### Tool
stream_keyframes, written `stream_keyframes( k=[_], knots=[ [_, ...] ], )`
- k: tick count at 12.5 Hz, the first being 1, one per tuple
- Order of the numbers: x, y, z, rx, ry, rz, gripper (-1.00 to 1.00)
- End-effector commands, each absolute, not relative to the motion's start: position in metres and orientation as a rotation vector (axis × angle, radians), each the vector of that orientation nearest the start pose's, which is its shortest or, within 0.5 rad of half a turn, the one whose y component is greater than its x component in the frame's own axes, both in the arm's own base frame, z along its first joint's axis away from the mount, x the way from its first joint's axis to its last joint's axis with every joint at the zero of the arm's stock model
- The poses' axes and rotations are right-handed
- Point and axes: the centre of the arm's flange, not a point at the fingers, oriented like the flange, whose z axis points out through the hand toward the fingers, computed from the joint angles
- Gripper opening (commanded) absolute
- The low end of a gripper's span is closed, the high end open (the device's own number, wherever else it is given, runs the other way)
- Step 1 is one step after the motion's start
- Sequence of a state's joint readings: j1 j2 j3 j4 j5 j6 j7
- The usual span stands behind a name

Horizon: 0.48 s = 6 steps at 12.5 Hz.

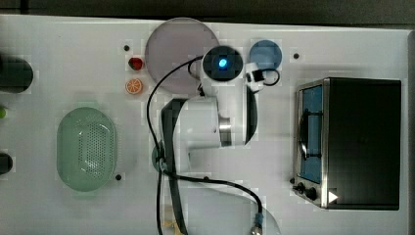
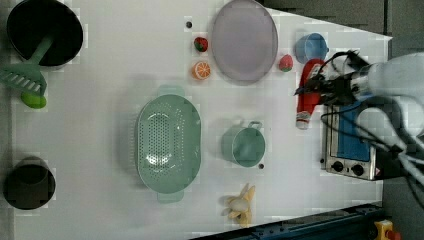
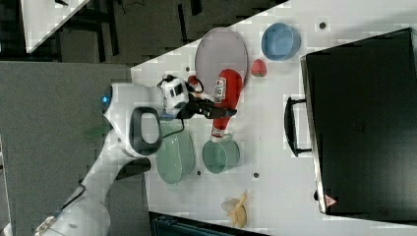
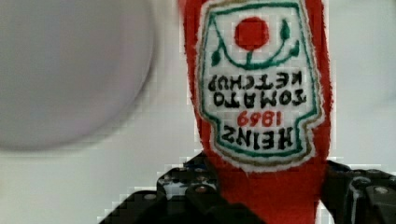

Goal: Pick ketchup from strainer and place it on the table

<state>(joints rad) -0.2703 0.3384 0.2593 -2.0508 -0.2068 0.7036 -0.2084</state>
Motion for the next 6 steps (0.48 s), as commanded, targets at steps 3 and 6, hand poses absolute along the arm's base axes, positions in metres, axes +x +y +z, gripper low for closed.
stream_keyframes(
  k=[3, 6],
  knots=[
    [0.540, -0.015, 0.227, -3.118, 0.657, 0.048, 0.21],
    [0.524, -0.016, 0.203, -3.116, 0.663, 0.124, 0.21]
  ],
)
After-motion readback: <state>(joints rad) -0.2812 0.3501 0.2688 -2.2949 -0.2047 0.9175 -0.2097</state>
